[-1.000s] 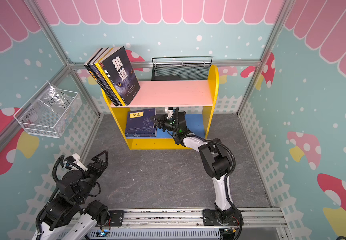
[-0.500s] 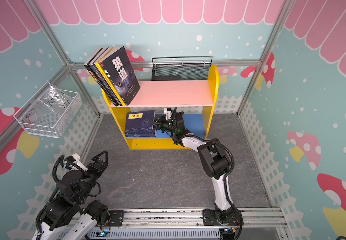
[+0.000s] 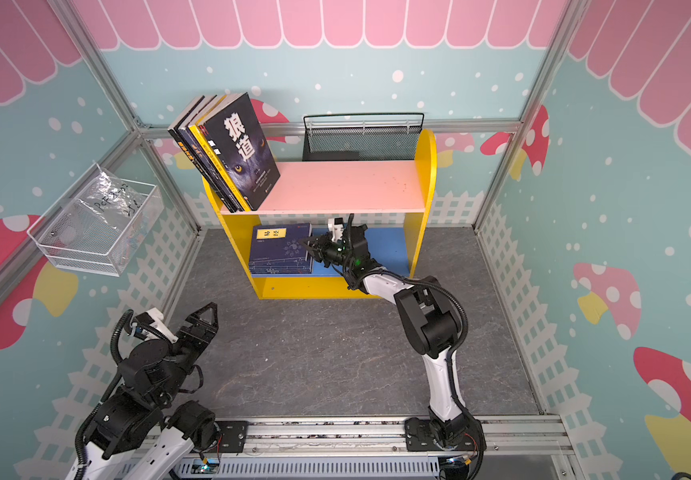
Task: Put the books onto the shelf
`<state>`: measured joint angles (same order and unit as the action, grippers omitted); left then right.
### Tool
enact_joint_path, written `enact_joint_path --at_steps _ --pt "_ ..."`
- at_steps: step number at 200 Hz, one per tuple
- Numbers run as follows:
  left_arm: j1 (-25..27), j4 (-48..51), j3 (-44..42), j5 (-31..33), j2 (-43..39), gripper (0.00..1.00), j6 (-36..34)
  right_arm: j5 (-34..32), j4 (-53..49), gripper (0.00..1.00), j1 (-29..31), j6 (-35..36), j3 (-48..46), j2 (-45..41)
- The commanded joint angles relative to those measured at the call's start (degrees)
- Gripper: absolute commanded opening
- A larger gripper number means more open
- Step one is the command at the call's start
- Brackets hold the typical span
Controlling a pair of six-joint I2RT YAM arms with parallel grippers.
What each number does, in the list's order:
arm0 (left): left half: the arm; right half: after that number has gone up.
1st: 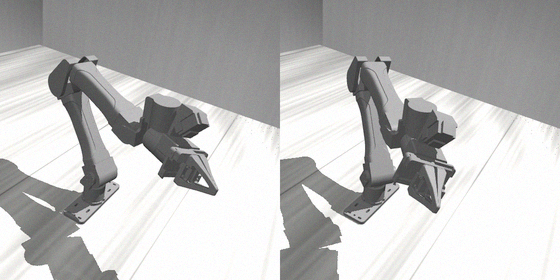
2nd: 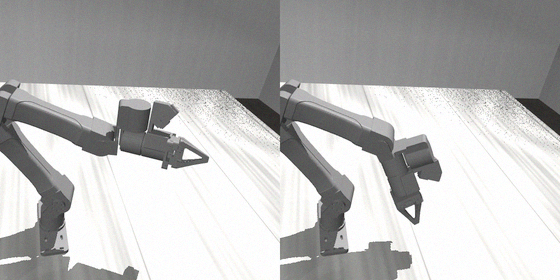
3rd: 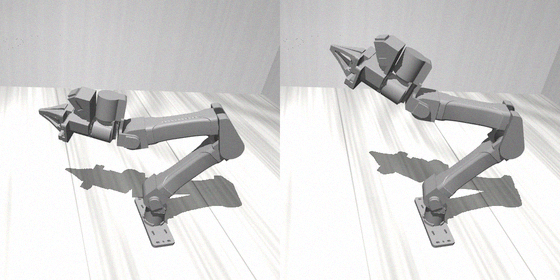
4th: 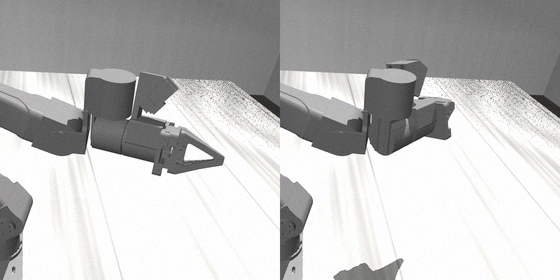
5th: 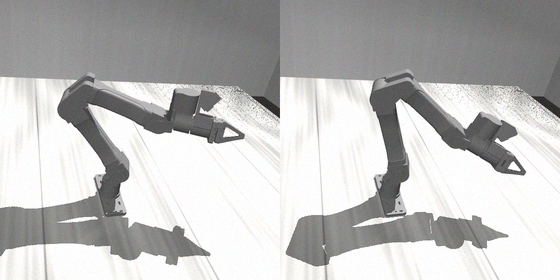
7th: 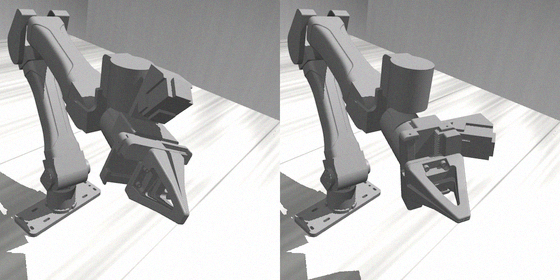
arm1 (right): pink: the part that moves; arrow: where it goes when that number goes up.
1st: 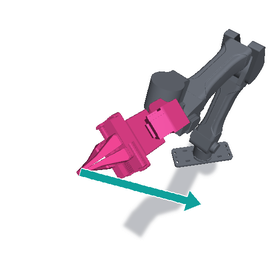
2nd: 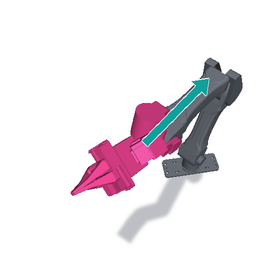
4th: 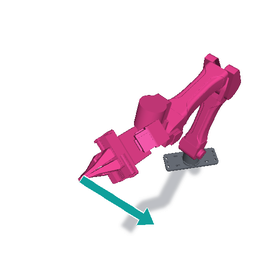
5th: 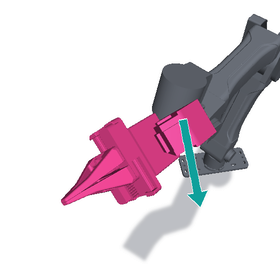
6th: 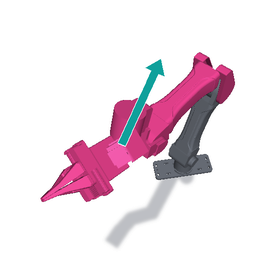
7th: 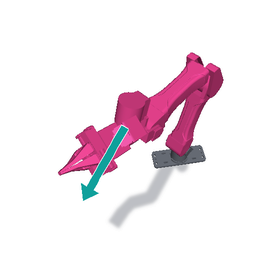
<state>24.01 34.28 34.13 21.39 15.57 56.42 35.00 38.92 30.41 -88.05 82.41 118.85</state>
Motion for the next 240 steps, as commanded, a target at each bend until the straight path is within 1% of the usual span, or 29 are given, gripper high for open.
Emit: enact_joint_path --at_steps 1,79,122,165,212,240 --pt "-0.2 -0.6 -0.5 -0.2 -0.1 0.87 0.9 0.9 1.3 0.15 0.2 0.7 -0.7 -2.6" --pt "-0.3 -0.6 -0.6 -0.6 -0.2 0.87 1.1 1.3 0.4 0.15 0.2 1.4 -0.3 -2.1" --pt "-0.2 -0.5 -0.7 -0.8 -0.4 0.87 1.3 -1.8 -5.5 0.17 0.1 6.6 0.3 -3.0" --pt "-0.3 -0.6 -1.0 -0.8 -0.4 0.87 1.5 -3.4 -7.8 0.18 0.2 8.4 1.2 -2.9" --pt "-0.2 -0.7 -1.2 -0.7 -0.3 0.87 1.4 -4.0 -12.9 0.19 0.6 12.1 4.9 -2.5" --pt "-0.3 -0.8 -1.3 -0.8 -0.4 0.87 1.5 -4.3 -13.8 0.19 1.3 12.6 6.2 -1.8"
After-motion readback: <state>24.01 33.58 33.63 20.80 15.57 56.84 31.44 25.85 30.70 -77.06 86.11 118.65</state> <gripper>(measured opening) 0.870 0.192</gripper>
